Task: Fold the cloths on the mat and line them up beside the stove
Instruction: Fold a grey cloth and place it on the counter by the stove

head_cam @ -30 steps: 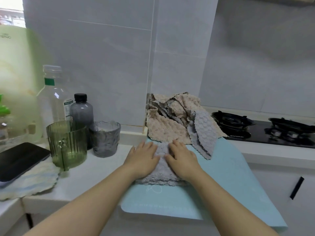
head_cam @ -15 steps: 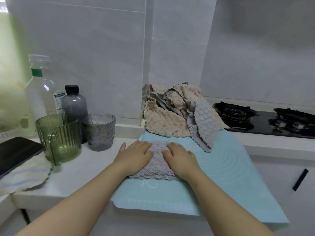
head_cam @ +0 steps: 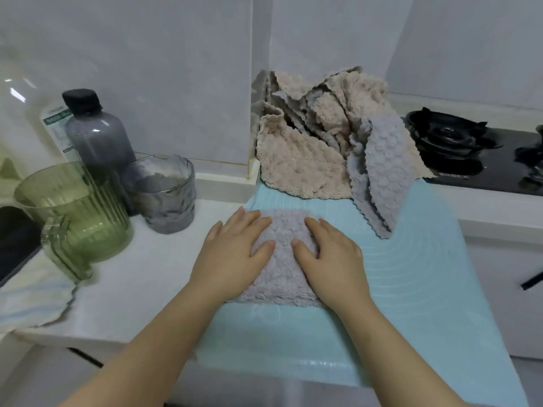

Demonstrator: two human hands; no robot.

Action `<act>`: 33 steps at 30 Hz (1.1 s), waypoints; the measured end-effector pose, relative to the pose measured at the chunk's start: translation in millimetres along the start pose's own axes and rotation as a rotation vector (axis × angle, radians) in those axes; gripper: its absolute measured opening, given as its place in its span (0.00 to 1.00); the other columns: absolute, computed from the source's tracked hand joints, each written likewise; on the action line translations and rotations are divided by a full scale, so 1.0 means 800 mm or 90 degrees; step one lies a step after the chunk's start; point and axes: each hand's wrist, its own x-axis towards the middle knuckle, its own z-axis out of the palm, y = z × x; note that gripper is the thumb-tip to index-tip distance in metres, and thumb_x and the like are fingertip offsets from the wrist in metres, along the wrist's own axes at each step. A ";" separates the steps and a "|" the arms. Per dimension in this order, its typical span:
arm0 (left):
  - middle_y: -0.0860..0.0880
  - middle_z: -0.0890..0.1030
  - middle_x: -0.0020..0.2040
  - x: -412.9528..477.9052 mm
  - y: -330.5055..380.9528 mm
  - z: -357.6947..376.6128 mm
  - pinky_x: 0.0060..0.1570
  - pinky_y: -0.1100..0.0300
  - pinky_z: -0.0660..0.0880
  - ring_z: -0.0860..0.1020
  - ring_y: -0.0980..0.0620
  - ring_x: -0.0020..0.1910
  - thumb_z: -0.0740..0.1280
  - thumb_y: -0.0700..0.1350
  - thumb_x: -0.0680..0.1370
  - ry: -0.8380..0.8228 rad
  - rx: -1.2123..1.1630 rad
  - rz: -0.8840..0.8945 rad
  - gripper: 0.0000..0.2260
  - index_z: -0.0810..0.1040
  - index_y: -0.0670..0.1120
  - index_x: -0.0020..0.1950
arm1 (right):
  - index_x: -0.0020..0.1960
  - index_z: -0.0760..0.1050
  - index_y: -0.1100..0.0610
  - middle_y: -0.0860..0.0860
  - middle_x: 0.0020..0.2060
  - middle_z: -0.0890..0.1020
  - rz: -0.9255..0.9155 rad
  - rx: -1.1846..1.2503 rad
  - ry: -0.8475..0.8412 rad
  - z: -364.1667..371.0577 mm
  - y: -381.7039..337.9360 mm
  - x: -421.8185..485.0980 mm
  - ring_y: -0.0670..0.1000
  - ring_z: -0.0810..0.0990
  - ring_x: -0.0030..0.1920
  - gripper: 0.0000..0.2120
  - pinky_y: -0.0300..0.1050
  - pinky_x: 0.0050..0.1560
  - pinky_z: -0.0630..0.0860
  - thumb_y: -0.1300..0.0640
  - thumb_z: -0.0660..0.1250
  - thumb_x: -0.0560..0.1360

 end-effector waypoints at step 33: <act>0.53 0.77 0.63 0.030 0.233 -0.003 0.61 0.45 0.74 0.78 0.49 0.59 0.67 0.56 0.74 -0.374 -0.792 -0.366 0.24 0.66 0.59 0.69 | 0.54 0.77 0.62 0.59 0.47 0.85 0.438 1.190 -0.035 -0.222 0.095 -0.081 0.56 0.85 0.43 0.18 0.50 0.40 0.82 0.59 0.66 0.66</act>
